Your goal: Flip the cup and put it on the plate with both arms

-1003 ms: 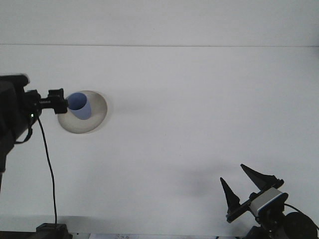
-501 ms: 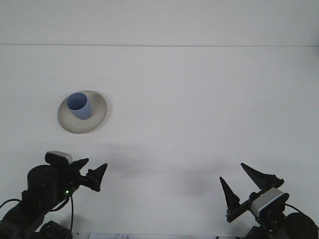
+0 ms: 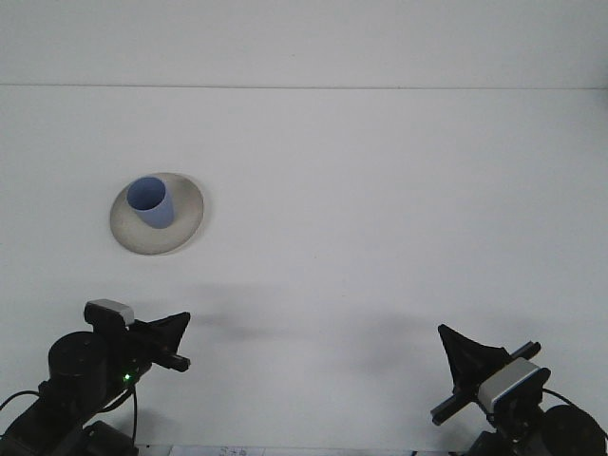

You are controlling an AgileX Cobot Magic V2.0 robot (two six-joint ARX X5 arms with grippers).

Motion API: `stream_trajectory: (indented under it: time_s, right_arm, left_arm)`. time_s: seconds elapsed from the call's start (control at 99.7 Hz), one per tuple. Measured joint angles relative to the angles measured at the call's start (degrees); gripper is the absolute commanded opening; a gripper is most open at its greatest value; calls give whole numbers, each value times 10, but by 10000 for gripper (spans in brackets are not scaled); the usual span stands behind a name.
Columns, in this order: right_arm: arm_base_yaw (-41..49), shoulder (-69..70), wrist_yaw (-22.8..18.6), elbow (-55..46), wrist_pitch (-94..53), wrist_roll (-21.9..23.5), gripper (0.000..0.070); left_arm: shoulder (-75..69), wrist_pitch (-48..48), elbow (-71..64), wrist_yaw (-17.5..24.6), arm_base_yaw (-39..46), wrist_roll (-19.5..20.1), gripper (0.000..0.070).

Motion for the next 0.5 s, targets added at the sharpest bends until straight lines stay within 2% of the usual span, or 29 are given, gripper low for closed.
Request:
stream_trajectory:
  time_s: [0.401, 0.451, 0.501]
  right_arm:
    - [0, 0, 0, 0, 13, 0, 6]
    - [0, 0, 0, 0, 13, 0, 6]
    - [0, 0, 0, 0, 13, 0, 6]
  left_arm:
    - [-34, 76, 0, 0, 0, 0, 15]
    - [-39, 81, 0, 0, 1, 12, 15]
    - [-46, 87, -1, 0, 7, 42, 15]
